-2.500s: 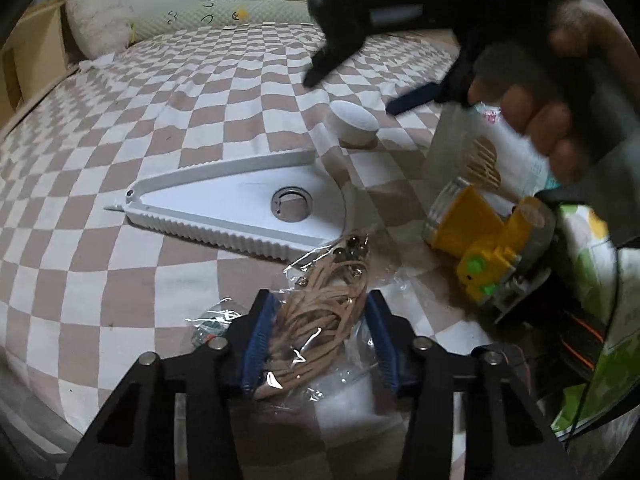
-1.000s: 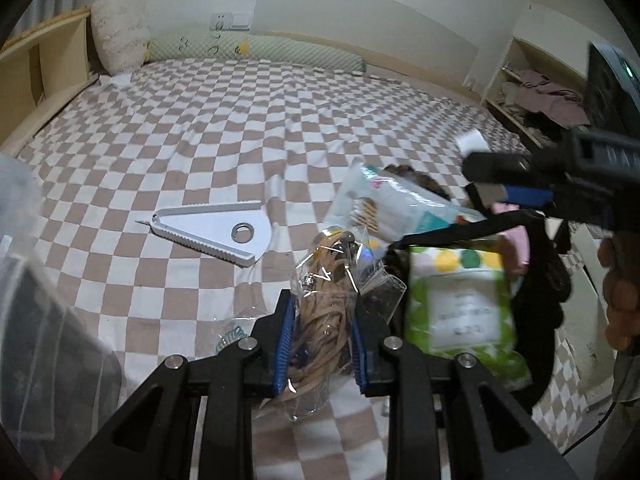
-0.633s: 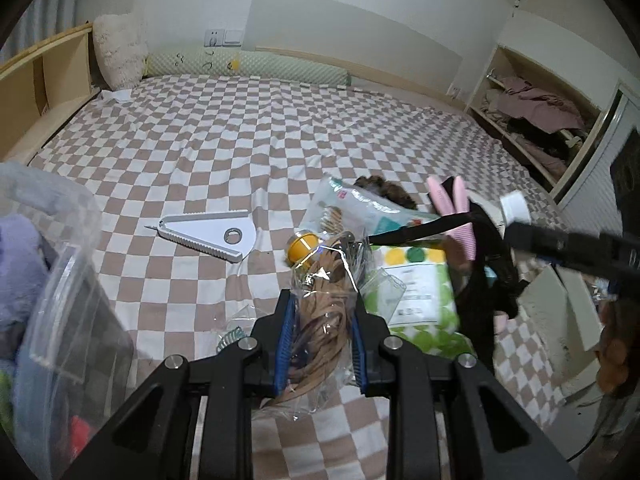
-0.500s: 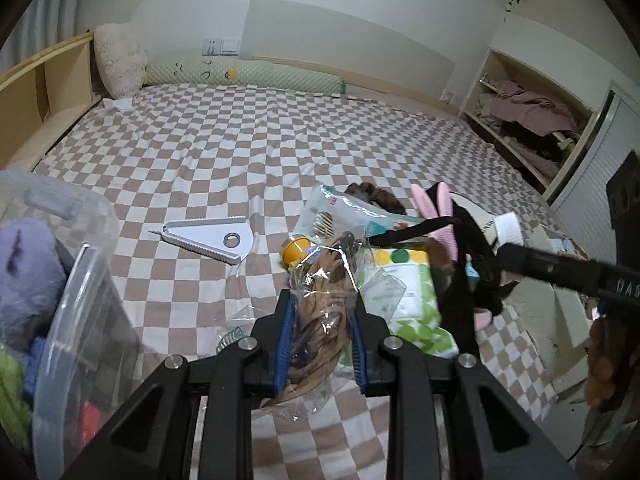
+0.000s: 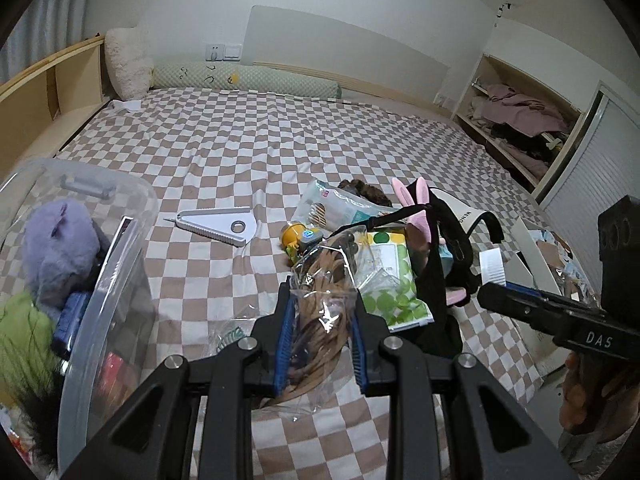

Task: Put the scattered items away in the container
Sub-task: 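Carry the twine bag with the left gripper and cap with the right over the clear box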

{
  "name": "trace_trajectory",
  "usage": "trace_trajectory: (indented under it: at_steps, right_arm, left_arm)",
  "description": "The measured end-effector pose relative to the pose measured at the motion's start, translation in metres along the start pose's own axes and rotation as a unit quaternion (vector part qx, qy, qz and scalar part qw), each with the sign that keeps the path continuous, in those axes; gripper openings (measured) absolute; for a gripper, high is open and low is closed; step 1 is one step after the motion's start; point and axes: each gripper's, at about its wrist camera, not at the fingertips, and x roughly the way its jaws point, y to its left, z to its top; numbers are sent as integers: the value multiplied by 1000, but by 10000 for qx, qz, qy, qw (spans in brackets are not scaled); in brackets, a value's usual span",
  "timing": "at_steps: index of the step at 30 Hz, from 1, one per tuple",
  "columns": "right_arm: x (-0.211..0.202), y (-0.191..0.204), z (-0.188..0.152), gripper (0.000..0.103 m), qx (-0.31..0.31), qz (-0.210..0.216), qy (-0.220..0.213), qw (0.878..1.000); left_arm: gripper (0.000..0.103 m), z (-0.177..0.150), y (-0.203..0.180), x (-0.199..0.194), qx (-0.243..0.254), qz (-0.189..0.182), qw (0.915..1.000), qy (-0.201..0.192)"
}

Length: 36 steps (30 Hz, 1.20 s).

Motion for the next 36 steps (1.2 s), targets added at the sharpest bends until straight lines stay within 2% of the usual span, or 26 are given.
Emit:
trace_trajectory:
  at_steps: [9, 21, 25, 29, 36]
  right_arm:
    - [-14, 16, -27, 51, -203, -98, 140, 9996]
    - [-27, 47, -31, 51, -456, 504, 7, 9977]
    - [-25, 58, -30, 51, -527, 634, 2, 9966]
    - [-16, 70, -27, 51, -609, 734, 65, 9954]
    - [-5, 90, -22, 51, -694, 1000, 174, 9924]
  left_arm:
    - [26, -13, -2, -29, -18, -3, 10000, -59]
    - [26, 0, 25, -93, -288, -45, 9969, -727]
    - [26, 6, 49, -114, -440, 158, 9942, -972]
    - [26, 9, 88, -132, -798, 434, 9897, -1107]
    - [26, 9, 150, -142, -1359, 1049, 9801, -995]
